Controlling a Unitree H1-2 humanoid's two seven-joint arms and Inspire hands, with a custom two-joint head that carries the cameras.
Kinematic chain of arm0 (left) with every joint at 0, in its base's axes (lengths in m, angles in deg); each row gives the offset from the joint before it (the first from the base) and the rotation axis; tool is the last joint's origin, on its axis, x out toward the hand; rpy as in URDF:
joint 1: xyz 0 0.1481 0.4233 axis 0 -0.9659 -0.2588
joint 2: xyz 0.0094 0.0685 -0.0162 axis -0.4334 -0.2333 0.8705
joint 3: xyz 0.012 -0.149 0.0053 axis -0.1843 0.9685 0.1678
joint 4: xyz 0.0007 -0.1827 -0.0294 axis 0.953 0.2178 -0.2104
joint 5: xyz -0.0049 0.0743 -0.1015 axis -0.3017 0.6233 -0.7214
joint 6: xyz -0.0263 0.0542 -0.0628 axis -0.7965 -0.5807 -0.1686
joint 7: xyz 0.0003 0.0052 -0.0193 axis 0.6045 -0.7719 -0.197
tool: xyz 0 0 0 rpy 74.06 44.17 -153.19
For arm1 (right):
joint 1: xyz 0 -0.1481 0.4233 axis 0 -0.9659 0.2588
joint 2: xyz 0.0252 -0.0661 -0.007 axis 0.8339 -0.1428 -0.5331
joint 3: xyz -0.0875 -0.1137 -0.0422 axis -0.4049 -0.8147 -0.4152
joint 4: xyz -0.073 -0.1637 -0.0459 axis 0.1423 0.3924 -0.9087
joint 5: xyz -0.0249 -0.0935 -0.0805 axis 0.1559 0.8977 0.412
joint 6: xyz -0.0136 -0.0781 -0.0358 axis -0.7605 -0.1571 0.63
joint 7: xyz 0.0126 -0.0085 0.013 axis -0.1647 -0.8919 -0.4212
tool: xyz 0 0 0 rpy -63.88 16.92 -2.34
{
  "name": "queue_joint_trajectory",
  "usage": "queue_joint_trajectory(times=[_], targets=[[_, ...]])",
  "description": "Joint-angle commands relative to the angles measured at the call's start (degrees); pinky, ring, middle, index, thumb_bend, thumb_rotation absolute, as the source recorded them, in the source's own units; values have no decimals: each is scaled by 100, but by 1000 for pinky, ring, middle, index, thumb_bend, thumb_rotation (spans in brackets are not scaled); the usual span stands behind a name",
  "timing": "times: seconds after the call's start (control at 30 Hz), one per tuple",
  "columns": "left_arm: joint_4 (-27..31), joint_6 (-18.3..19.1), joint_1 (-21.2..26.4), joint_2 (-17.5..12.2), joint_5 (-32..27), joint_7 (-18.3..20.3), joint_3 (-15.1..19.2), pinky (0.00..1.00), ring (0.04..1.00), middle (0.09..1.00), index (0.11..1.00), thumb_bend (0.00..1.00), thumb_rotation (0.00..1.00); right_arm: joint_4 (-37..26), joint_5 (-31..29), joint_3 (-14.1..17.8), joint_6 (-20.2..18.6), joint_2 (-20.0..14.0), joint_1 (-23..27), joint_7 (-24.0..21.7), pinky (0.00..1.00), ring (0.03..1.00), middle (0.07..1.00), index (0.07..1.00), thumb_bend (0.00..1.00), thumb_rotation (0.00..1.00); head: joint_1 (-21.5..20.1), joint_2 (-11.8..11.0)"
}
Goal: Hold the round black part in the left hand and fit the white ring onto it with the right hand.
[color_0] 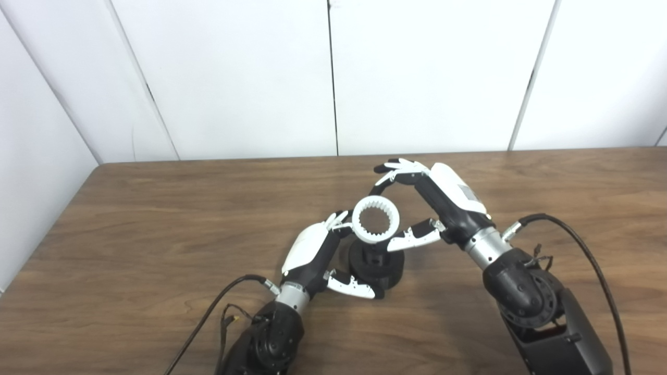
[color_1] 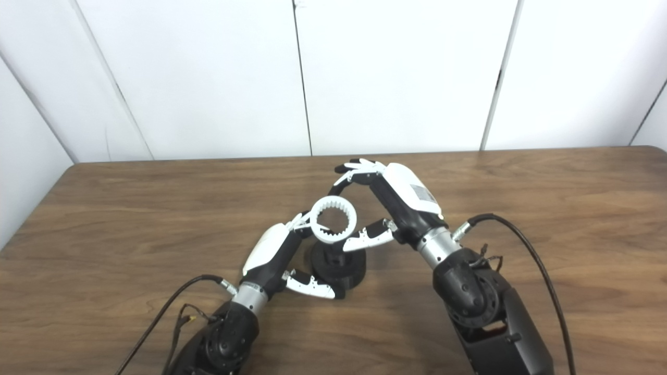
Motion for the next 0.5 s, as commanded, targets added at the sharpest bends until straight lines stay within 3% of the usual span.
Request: queue_joint_trajectory(times=[0.0, 0.47], targets=[[44, 22, 130, 27, 133, 26, -46, 998, 1000, 968, 625, 891, 197, -54, 25, 5, 62, -11, 290, 33, 962, 908, 832, 479, 522, 145, 6, 8], [63, 38, 143, 37, 135, 9, -37, 995, 1000, 967, 620, 897, 210, 214, 155, -141, 65, -104, 267, -41, 1000, 922, 838, 480, 522, 145, 24, 70]])
